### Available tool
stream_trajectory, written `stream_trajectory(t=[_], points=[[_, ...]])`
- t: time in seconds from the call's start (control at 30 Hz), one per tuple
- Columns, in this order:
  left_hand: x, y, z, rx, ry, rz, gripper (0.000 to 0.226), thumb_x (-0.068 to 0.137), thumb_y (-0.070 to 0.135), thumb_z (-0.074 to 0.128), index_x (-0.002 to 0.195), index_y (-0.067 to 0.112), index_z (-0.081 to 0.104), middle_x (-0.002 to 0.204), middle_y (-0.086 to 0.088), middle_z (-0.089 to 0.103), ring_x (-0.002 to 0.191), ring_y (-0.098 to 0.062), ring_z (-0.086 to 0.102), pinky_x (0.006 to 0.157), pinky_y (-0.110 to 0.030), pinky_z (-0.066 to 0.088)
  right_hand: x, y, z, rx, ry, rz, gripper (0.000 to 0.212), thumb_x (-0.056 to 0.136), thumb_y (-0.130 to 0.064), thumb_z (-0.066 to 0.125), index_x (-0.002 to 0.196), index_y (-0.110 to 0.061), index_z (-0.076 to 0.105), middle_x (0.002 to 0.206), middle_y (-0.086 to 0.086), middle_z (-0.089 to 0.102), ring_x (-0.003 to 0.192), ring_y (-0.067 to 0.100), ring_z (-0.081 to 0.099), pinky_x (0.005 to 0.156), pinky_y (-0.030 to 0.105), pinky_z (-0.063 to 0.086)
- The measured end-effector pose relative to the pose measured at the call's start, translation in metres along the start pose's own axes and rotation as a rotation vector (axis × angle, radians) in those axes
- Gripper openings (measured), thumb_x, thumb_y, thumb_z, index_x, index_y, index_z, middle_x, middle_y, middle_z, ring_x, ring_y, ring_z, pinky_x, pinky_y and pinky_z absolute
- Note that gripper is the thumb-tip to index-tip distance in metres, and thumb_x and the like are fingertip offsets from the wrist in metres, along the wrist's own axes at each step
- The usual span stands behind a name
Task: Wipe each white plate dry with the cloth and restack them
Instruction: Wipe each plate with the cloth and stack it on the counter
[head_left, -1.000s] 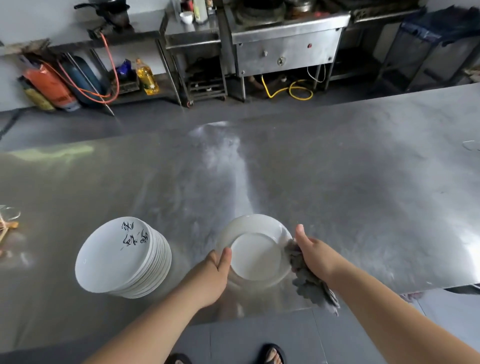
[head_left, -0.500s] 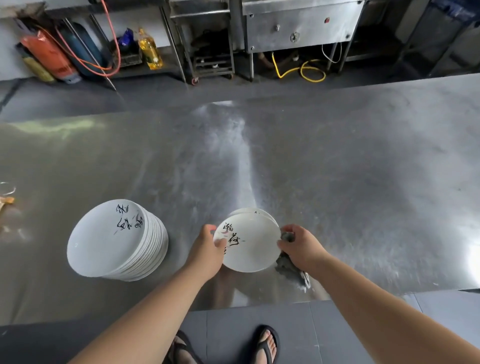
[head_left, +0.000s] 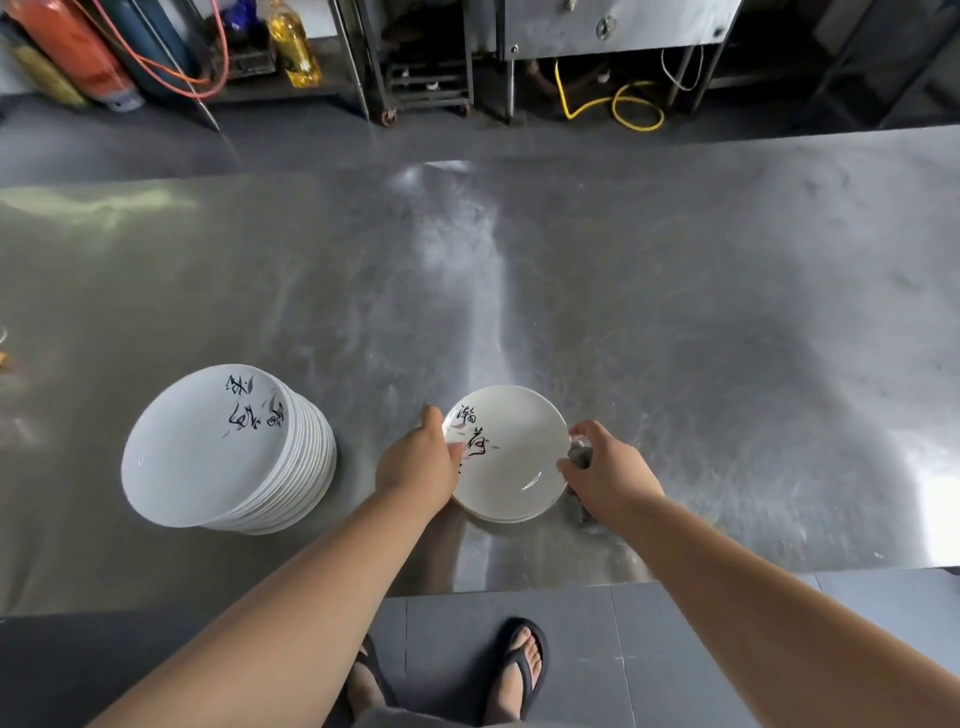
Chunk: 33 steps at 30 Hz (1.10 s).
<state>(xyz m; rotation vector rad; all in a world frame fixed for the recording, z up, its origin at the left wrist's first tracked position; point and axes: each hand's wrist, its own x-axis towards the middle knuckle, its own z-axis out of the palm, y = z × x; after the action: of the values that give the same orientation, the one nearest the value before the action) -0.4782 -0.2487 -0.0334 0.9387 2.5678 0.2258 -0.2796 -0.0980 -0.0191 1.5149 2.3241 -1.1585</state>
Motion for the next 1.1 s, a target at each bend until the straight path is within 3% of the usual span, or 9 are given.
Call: stream_trajectory(t=[0.13,0.3,0.4,0.5,0.63,0.87,1.0,1.1], points=[[-0.002,-0.01,-0.01,-0.075,0.019,-0.003,0.042,0.102,0.048,0.06,0.126,0.018,0.045,0.112,-0.008,0.073,0.101,-0.037,0.069,0.073,-0.039,0.048,-0.01,-0.007,-0.006,0.023,0.058,0.027,0.027,0.091,-0.046,0.061,0.116,-0.044,0.05,0.071,-0.017,0.071,0.052,0.007,0.069,0.046,0.023,0.05],[-0.011,-0.03,-0.055,-0.122,0.076,0.037,0.036,0.101,0.051,0.058,0.123,0.024,0.047,0.105,-0.004,0.072,0.097,-0.035,0.069,0.073,-0.038,0.05,-0.026,-0.051,-0.014,0.105,0.05,-0.001,0.014,0.094,-0.043,0.058,0.105,-0.04,0.05,0.066,-0.026,0.069,0.04,0.02,0.067,0.035,0.025,0.047],[-0.019,-0.052,-0.097,-0.139,0.118,0.059,0.029,0.101,0.053,0.054,0.117,0.03,0.048,0.094,0.0,0.07,0.089,-0.03,0.068,0.068,-0.035,0.045,-0.033,-0.101,-0.007,0.098,0.066,-0.089,0.014,0.094,-0.043,0.06,0.106,-0.04,0.054,0.066,-0.026,0.07,0.046,0.015,0.069,0.04,0.023,0.049],[-0.026,-0.088,-0.139,-0.191,0.175,0.055,0.022,0.1,0.053,0.055,0.111,0.034,0.05,0.083,0.004,0.069,0.082,-0.026,0.066,0.068,-0.035,0.05,-0.037,-0.156,0.01,0.046,0.08,-0.191,0.013,0.093,-0.042,0.062,0.104,-0.038,0.058,0.064,-0.019,0.07,0.057,0.005,0.068,0.057,0.026,0.055],[-0.03,-0.156,-0.179,-0.233,0.238,0.006,0.015,0.101,0.05,0.053,0.1,0.035,0.052,0.076,0.007,0.067,0.073,-0.02,0.065,0.064,-0.034,0.05,-0.048,-0.223,0.047,0.018,-0.007,-0.275,0.008,0.092,-0.041,0.059,0.099,-0.036,0.057,0.062,-0.023,0.071,0.057,-0.008,0.066,0.071,0.027,0.058],[-0.031,-0.266,-0.196,-0.173,0.27,-0.183,0.023,0.097,0.056,0.054,0.102,0.033,0.057,0.085,0.008,0.069,0.082,-0.024,0.065,0.068,-0.033,0.052,-0.066,-0.281,0.113,-0.02,-0.034,-0.278,0.014,0.09,-0.047,0.061,0.097,-0.036,0.057,0.068,-0.025,0.072,0.06,-0.004,0.068,0.07,0.029,0.06],[-0.03,-0.297,-0.186,-0.151,0.186,-0.186,0.03,0.099,0.058,0.052,0.095,0.029,0.057,0.087,0.009,0.067,0.081,-0.023,0.063,0.066,-0.033,0.048,-0.074,-0.288,0.139,-0.075,0.05,-0.208,0.018,0.089,-0.048,0.059,0.101,-0.038,0.053,0.064,-0.015,0.07,0.058,0.003,0.066,0.058,0.027,0.054],[-0.028,-0.305,-0.18,-0.161,0.15,-0.104,0.033,0.102,0.052,0.053,0.083,0.025,0.053,0.077,0.008,0.062,0.076,-0.025,0.059,0.062,-0.033,0.043,-0.078,-0.288,0.15,-0.018,0.093,-0.182,0.013,0.091,-0.039,0.055,0.102,-0.042,0.05,0.058,-0.007,0.067,0.042,0.011,0.064,0.04,0.025,0.048]])
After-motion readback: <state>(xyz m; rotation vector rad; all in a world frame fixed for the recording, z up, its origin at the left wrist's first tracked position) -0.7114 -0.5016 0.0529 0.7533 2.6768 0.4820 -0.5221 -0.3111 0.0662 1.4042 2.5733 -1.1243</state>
